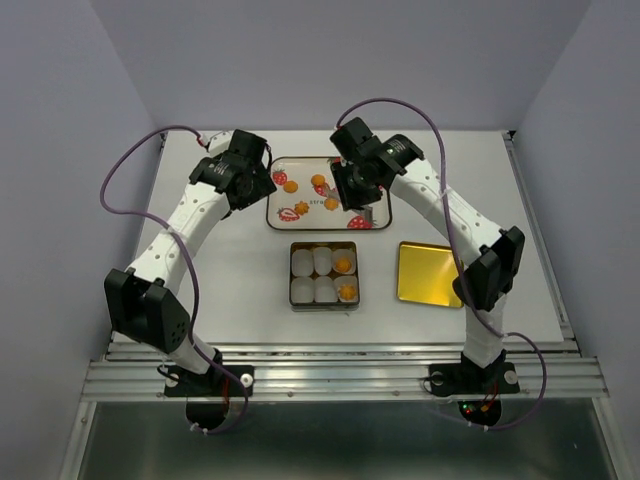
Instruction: Pack the cookies
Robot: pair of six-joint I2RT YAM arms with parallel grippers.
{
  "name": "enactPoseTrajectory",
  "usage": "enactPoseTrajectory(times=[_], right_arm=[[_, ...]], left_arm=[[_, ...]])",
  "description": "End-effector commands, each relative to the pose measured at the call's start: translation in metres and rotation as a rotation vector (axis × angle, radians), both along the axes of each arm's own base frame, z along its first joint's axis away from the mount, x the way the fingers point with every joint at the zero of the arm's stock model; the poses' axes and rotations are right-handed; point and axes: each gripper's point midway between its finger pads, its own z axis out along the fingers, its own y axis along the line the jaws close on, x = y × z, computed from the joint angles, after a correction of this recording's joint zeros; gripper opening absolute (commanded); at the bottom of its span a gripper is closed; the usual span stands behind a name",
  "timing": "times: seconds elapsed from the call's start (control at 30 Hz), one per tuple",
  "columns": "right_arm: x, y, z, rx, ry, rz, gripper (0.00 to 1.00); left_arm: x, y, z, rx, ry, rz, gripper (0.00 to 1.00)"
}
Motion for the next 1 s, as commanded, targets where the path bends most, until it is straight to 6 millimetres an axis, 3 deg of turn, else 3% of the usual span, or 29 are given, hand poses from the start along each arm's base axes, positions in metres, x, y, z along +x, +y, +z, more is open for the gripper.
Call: enactPoseTrajectory(times=[0.0, 0.13, 0.3, 0.53, 0.97], right_arm=[[0.046, -0.010, 0.008, 0.002, -0.095, -0.078, 0.45], [0.066, -0.023, -0.008, -0.042, -0.097, -0.124, 0.45], [0.076, -0.023, -0.021, -0.043, -0.085, -0.101, 0.46], [0.078, -0.001, -0.037, 0.022, -0.046, -0.036, 0.46], [0.077, 0.000, -0.061, -0.006, -0.001, -0.028, 0.49]], left_arm=[[-0.009, 0.004, 0.025, -0.007, -0.045, 0.009, 0.99], [-0.012, 0.005, 0.023, -0.009, -0.041, 0.015, 0.99], [-0.017, 0.006, 0.015, -0.014, -0.026, 0.017, 0.99], [-0.019, 0.007, 0.008, -0.010, -0.014, 0.019, 0.99], [-0.019, 0.007, 0.003, 0.008, -0.003, -0.002, 0.99]])
